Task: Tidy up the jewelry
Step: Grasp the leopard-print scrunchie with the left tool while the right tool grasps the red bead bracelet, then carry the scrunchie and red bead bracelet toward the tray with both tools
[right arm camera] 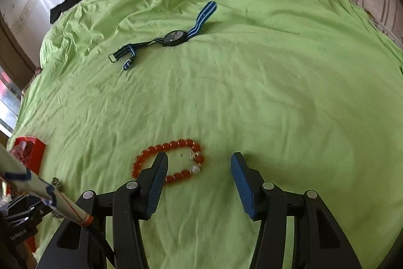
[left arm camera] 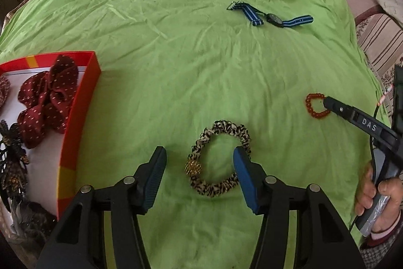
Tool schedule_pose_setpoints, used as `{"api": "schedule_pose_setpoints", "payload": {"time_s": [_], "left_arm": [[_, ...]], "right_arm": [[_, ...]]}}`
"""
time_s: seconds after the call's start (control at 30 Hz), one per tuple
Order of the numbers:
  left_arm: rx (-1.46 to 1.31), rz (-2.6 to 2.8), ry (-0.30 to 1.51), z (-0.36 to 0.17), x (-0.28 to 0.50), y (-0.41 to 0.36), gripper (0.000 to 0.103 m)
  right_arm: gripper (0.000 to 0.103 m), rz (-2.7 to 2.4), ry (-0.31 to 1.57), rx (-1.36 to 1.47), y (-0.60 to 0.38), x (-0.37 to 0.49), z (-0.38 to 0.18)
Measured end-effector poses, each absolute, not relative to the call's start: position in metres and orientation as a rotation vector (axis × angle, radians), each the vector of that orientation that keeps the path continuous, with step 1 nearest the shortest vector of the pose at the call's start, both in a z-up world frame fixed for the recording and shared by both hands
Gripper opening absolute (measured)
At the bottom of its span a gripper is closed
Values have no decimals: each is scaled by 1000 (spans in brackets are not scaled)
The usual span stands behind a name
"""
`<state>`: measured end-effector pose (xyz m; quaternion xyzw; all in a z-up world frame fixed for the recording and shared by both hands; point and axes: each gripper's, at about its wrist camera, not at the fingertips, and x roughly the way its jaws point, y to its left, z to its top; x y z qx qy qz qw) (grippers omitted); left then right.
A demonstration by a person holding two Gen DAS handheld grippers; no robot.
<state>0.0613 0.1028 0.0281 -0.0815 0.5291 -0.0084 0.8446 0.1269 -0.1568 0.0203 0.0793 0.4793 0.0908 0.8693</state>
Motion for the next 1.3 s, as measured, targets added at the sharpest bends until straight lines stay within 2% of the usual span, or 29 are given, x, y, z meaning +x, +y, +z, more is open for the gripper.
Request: {"api": "schedule_pose_setpoints", "payload": {"time_s": [0.07, 0.1, 0.17, 0.2, 0.23, 0.43, 0.93, 1.3], "left_arm": [[-167, -16, 1115, 25, 62, 102, 54], [-163, -13, 1114, 24, 63, 101, 53], [-145, -12, 1108, 23, 60, 97, 35], [-136, -18, 1112, 23, 59, 95, 13], [-133, -23, 1118, 23, 57, 92, 13], [-163, -57, 1072, 51, 32, 84, 12], [-247, -147, 887, 156, -82, 88, 12], [-318, -70, 836, 171, -144, 131, 13]], "right_arm": [[52, 180, 998, 127, -149, 129, 17], [44, 175, 1000, 116, -148, 130, 16], [28, 160, 995, 84, -143, 129, 13], [15, 167, 997, 80, -141, 127, 13], [10, 176, 1003, 89, -142, 126, 13], [8, 218, 1015, 211, -155, 103, 28], [8, 313, 880, 241, -164, -18, 114], [8, 370, 827, 197, -135, -82, 143]]}}
